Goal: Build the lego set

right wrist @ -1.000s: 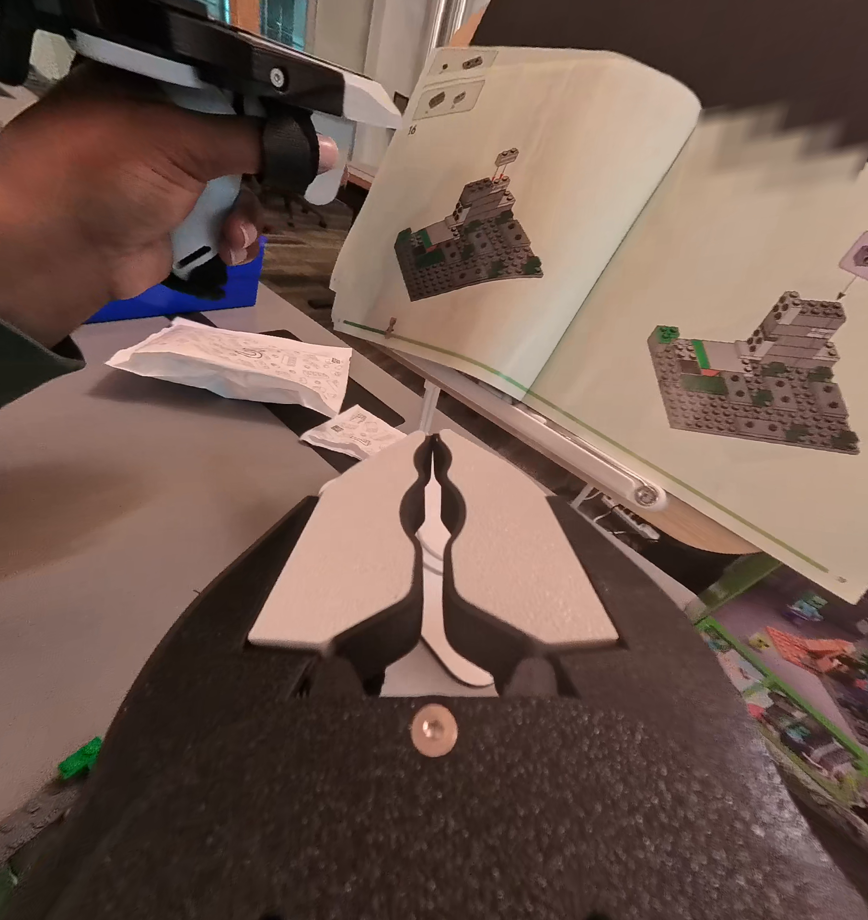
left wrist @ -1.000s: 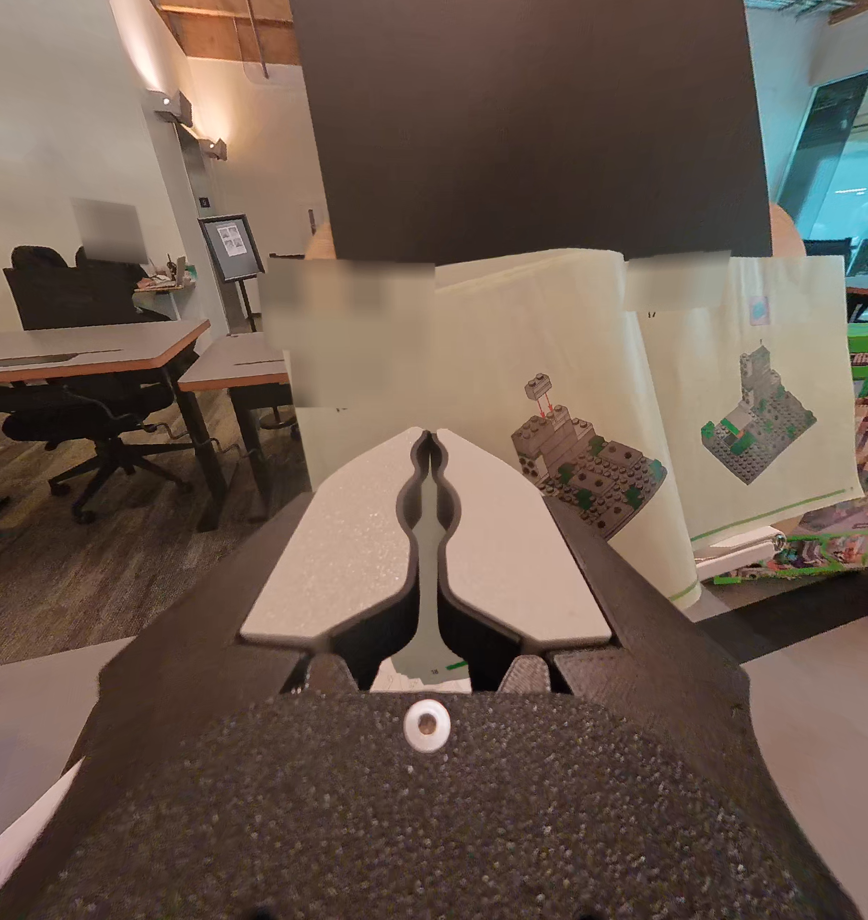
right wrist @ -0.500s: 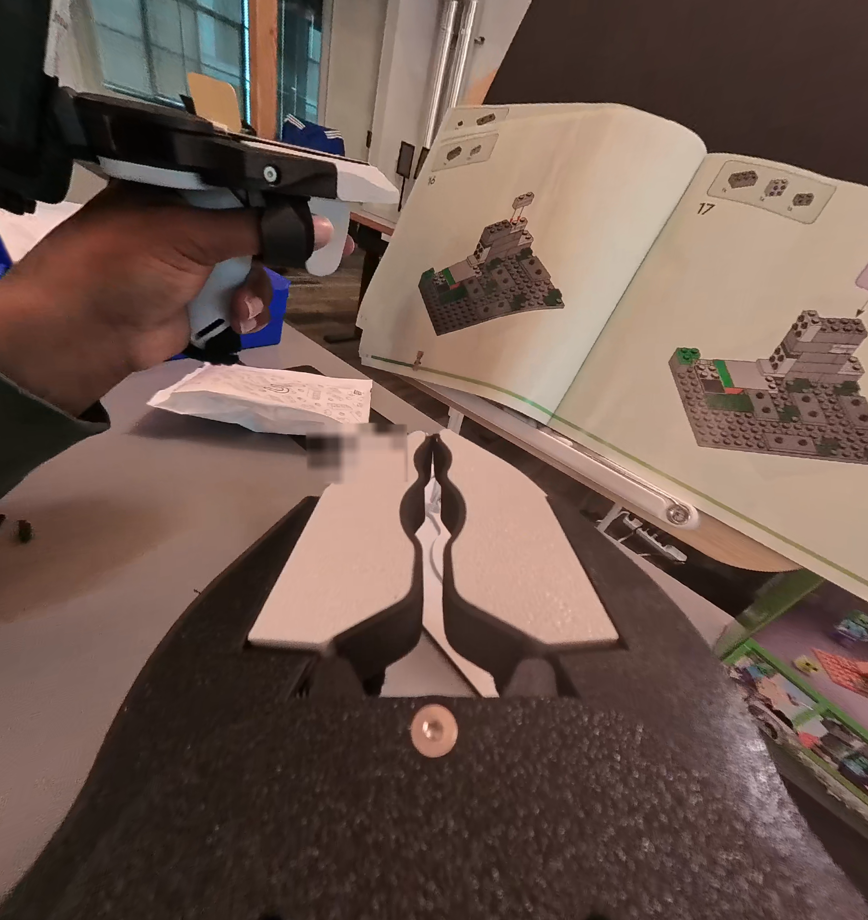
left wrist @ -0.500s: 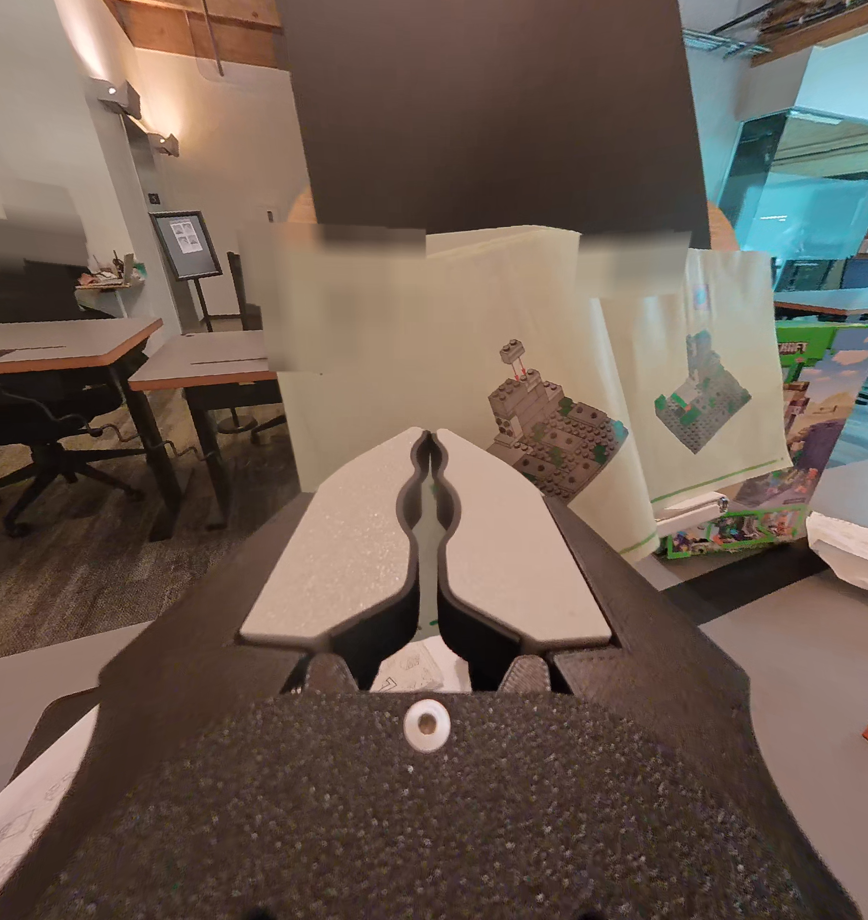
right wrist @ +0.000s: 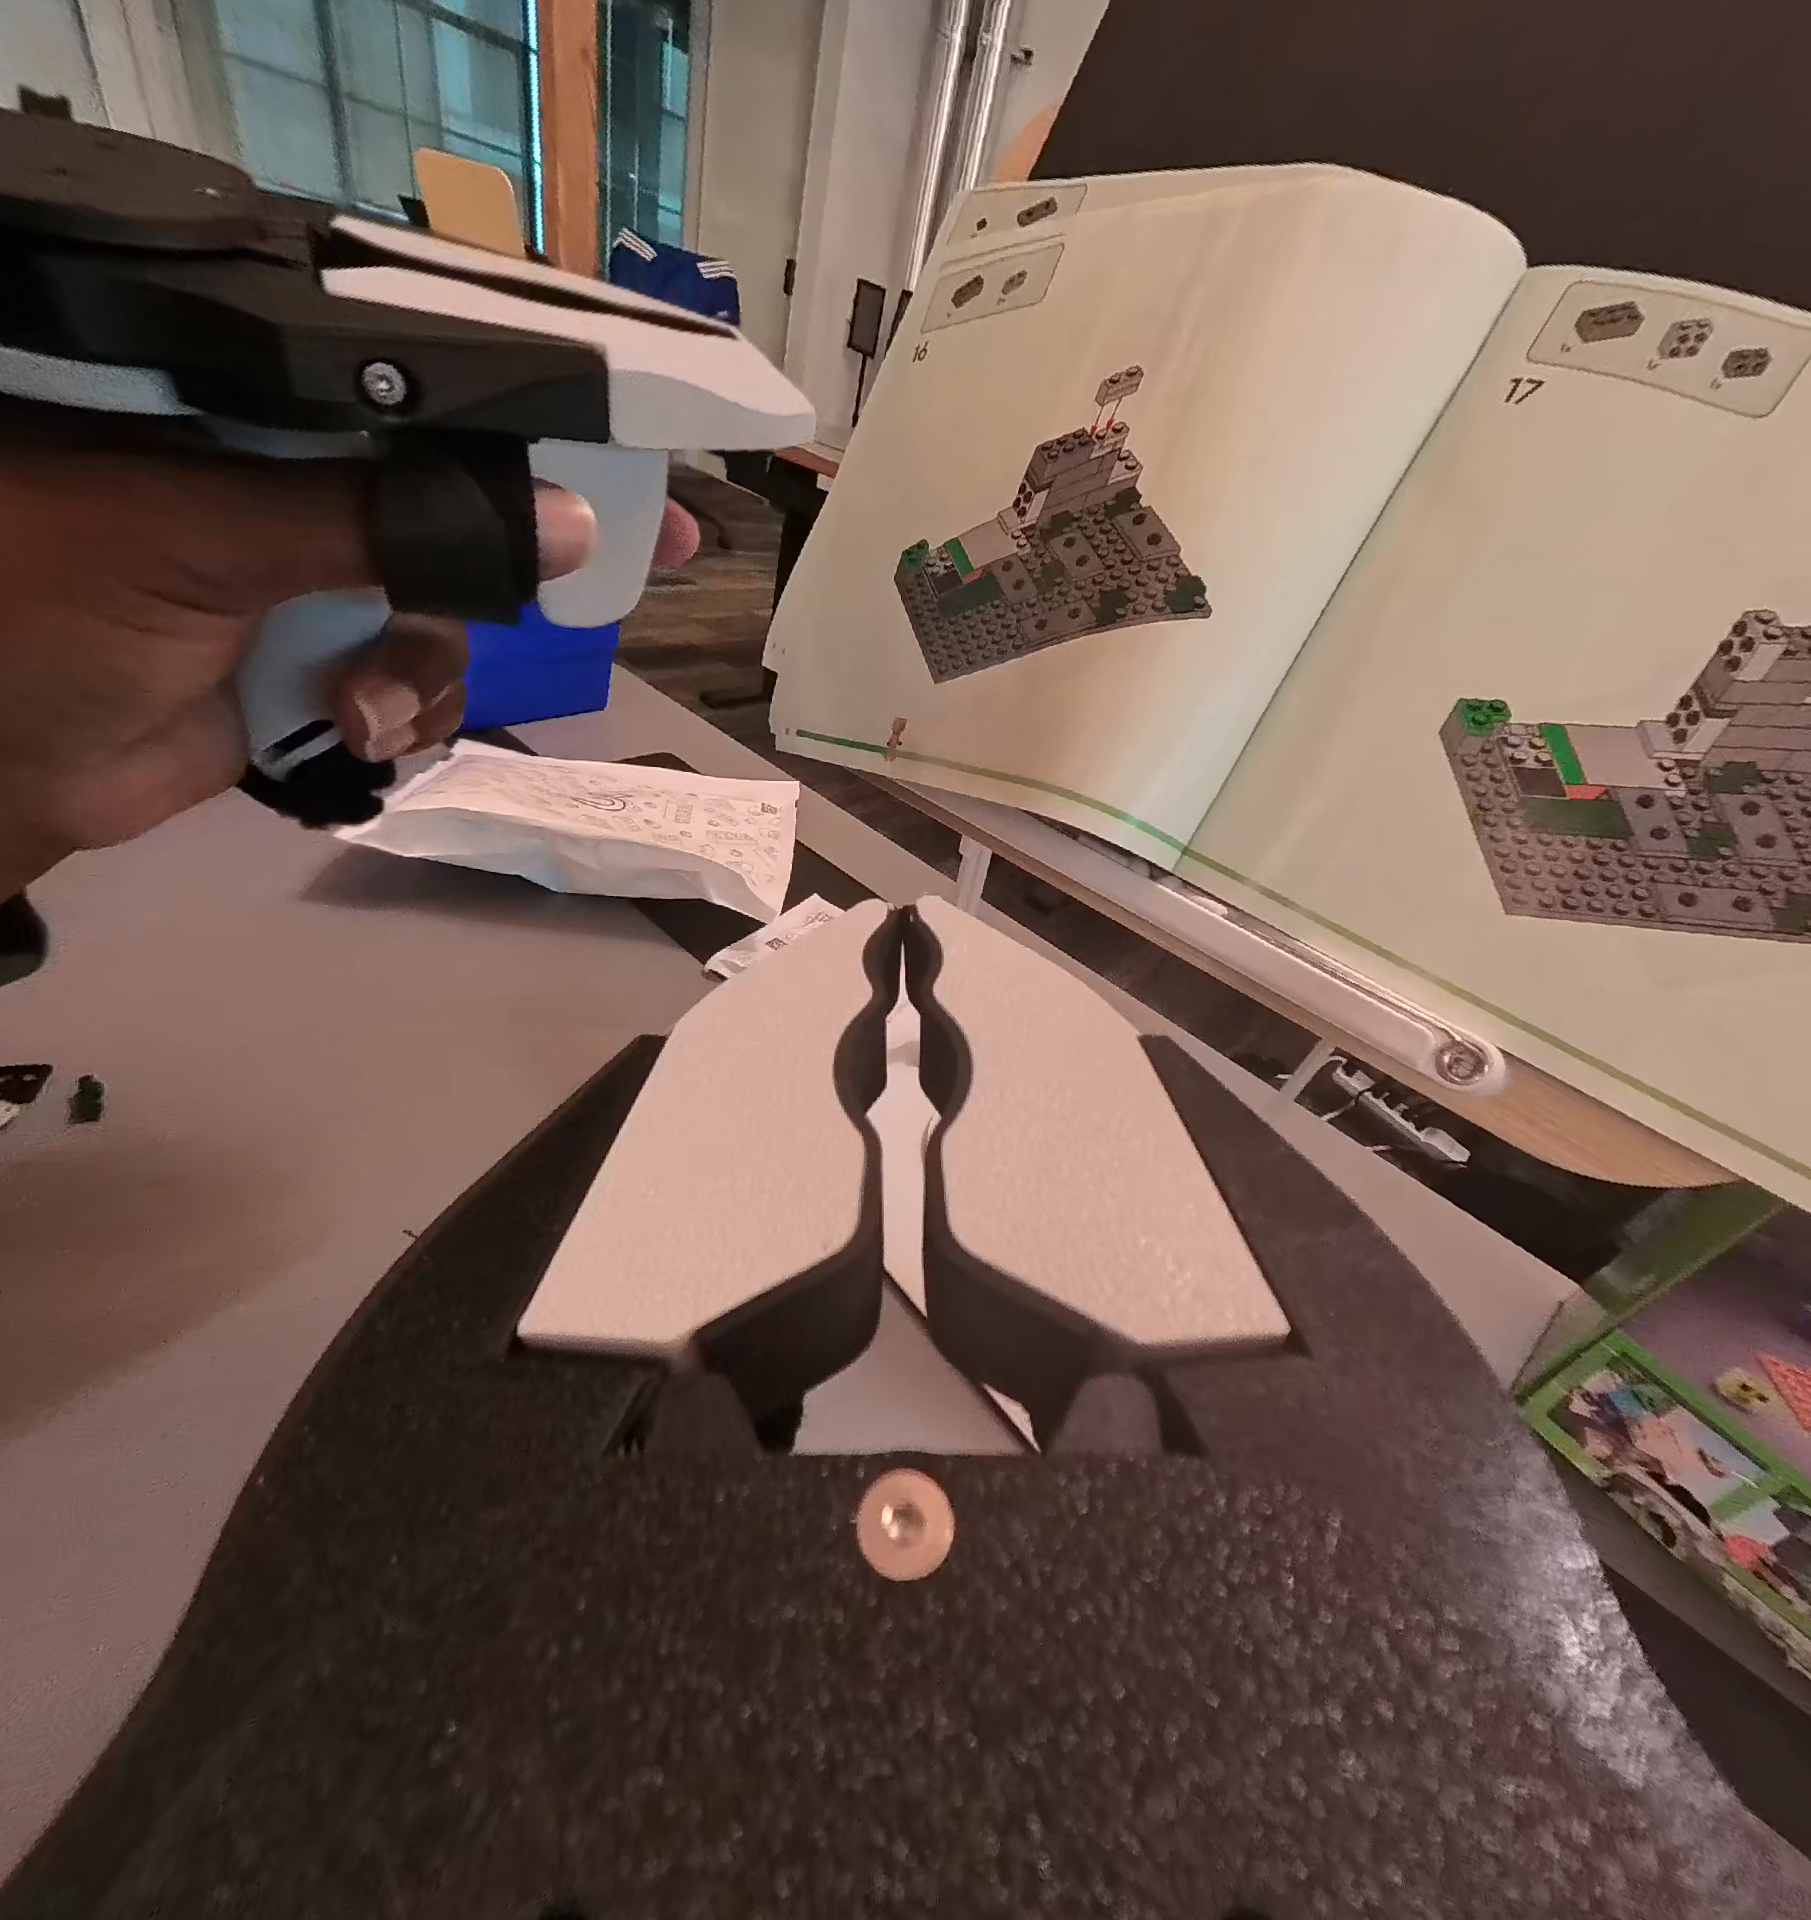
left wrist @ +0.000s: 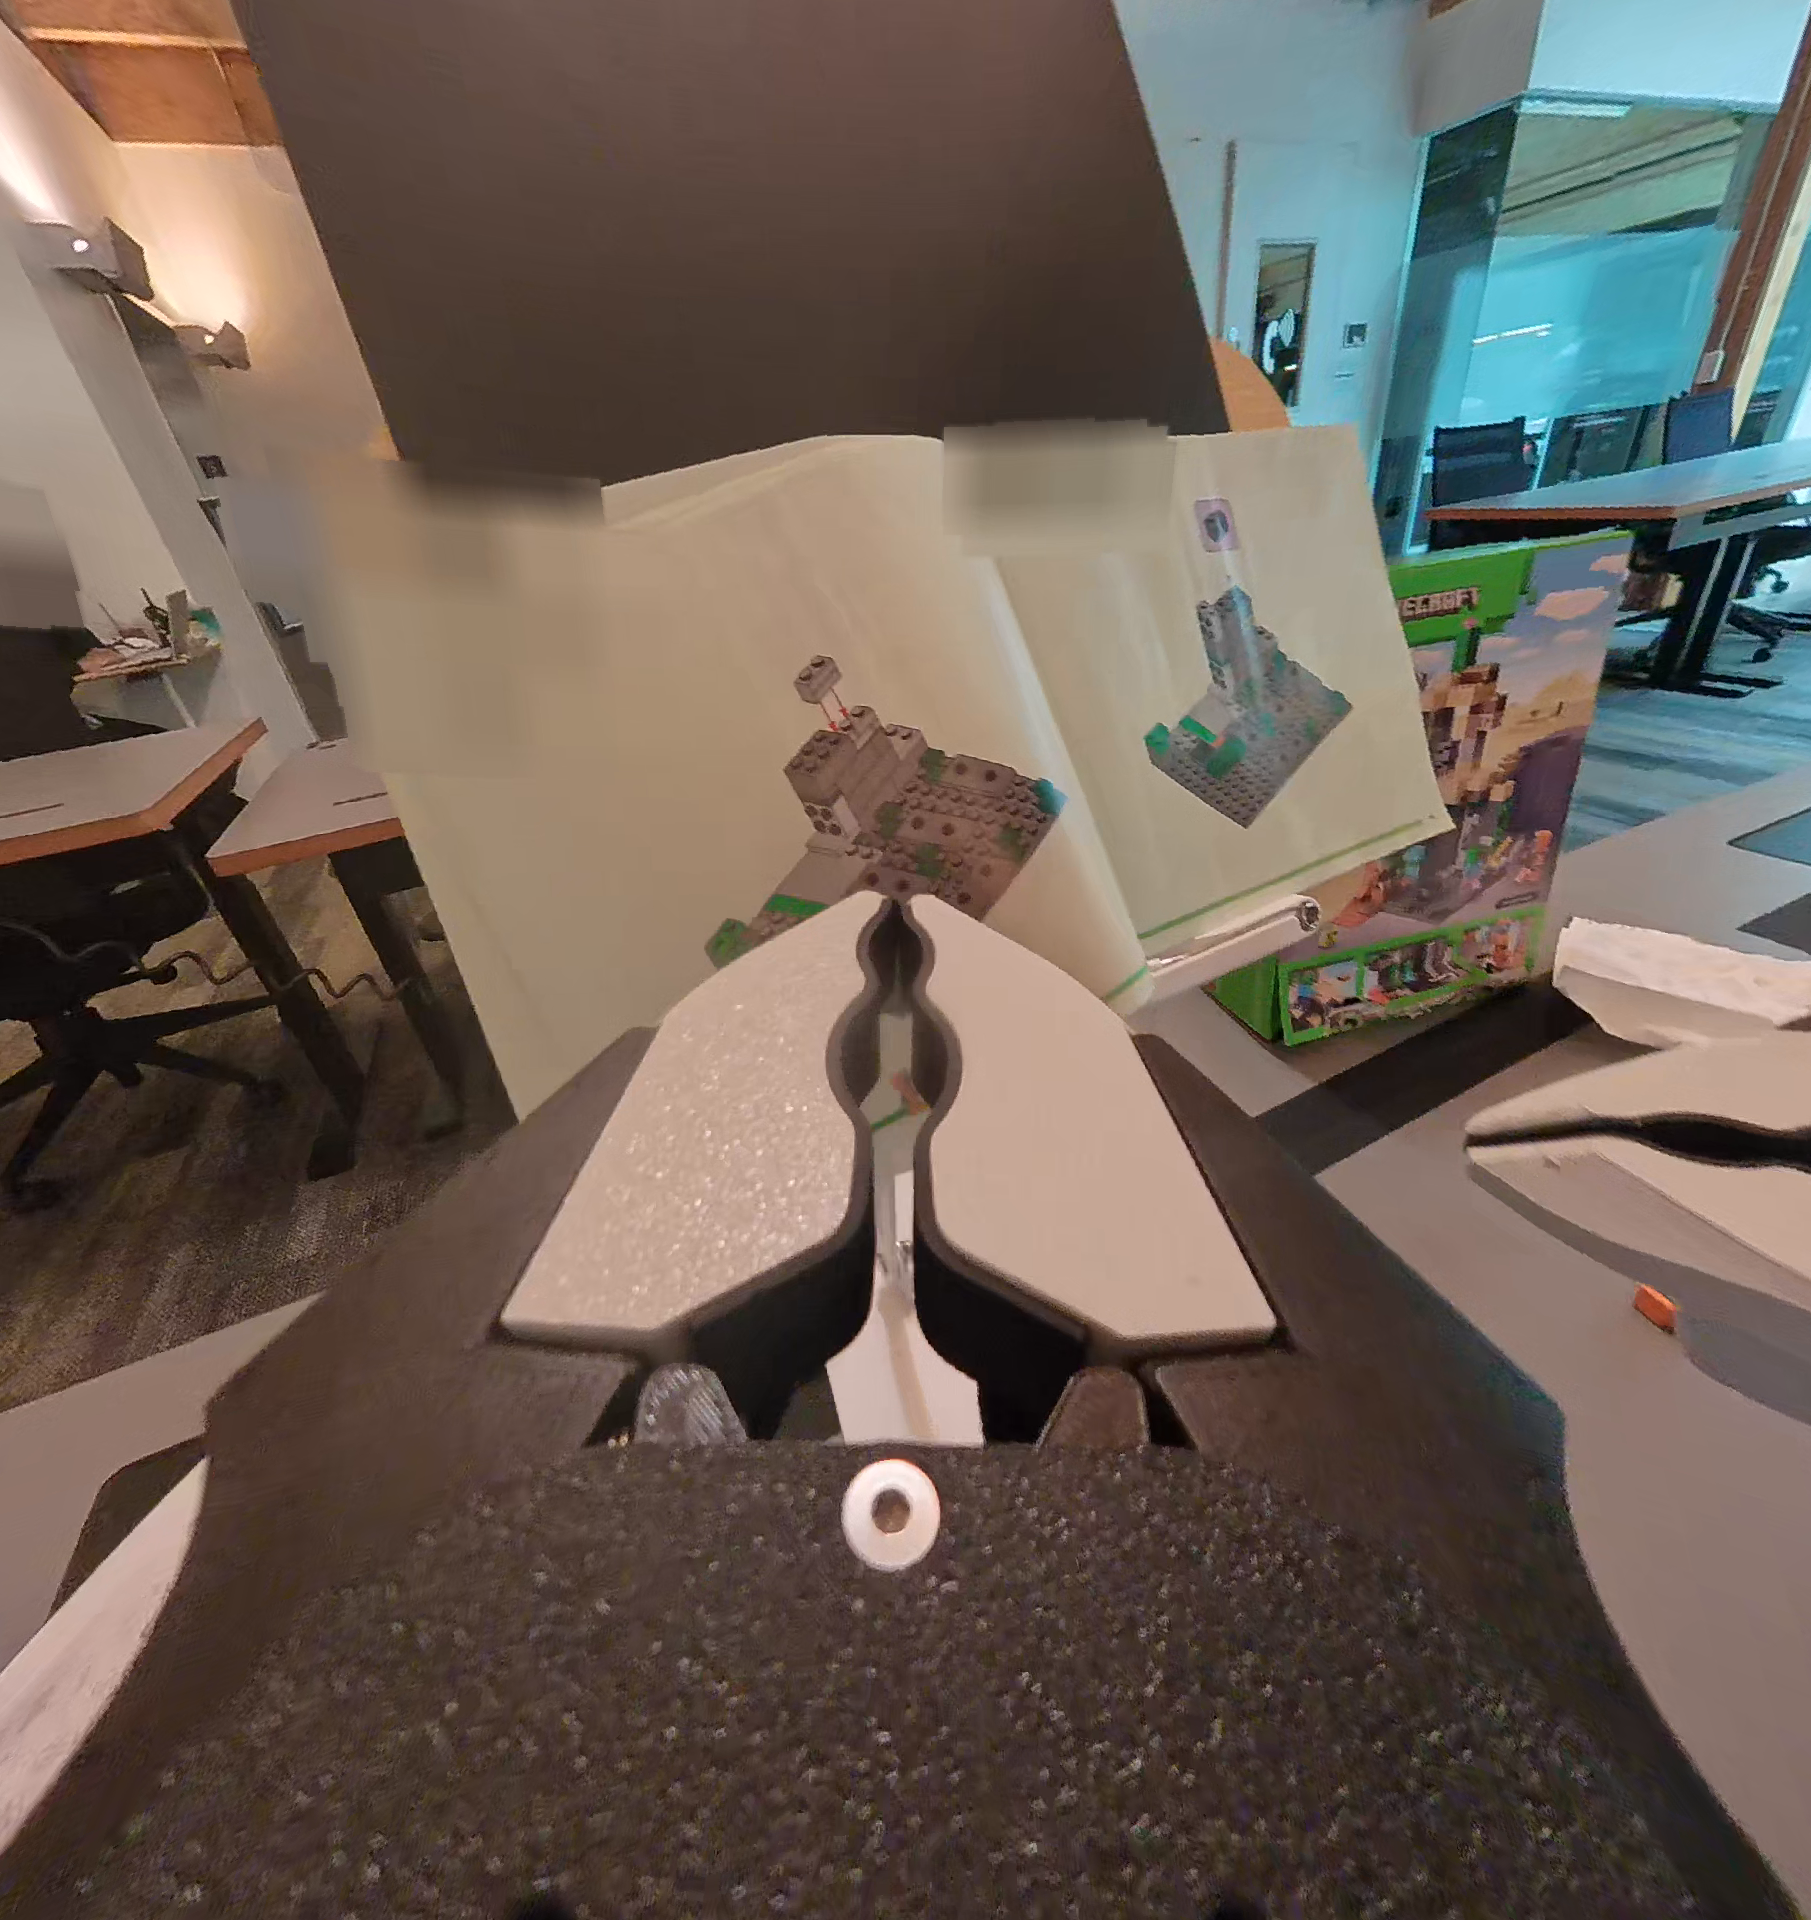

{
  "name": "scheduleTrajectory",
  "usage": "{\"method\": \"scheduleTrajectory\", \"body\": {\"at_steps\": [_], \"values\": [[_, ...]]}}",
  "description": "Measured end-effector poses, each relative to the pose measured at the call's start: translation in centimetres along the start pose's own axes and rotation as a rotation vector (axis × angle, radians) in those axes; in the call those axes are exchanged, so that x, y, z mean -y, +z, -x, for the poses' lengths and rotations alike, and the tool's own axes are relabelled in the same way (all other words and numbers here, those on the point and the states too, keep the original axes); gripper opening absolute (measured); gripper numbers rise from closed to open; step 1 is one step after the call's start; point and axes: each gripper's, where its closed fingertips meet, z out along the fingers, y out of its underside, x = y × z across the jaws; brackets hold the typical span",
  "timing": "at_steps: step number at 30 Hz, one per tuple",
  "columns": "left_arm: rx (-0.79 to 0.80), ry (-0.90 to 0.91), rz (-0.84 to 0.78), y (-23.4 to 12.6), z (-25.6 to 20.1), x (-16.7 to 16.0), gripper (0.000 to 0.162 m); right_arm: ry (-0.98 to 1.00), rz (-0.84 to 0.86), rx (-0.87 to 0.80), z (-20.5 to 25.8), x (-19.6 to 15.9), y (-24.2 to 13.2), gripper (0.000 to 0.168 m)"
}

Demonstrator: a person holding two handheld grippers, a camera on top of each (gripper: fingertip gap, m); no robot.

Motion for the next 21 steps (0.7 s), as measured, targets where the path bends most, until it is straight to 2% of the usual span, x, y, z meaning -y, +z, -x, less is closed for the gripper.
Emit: {"method": "scheduleTrajectory", "body": {"at_steps": [11, 17, 21], "values": [[0.022, -0.012, 0.08, -4.8, -0.4, -2.5, 0.0, 0.0, -0.014, 0.011, 0.1, 1.2, -0.6, 0.0], [0.039, -0.048, 0.152, -10.2, -1.4, -5.1, 0.0, 0.008, -0.01, 0.004, 0.3, 2.6, -1.6, 0.0], [0.019, -0.106, 0.203, -14.9, -2.5, -7.2, 0.0, 0.01, 0.038, 0.021, 1.1, 1.9, -2.7, 0.0]]}}
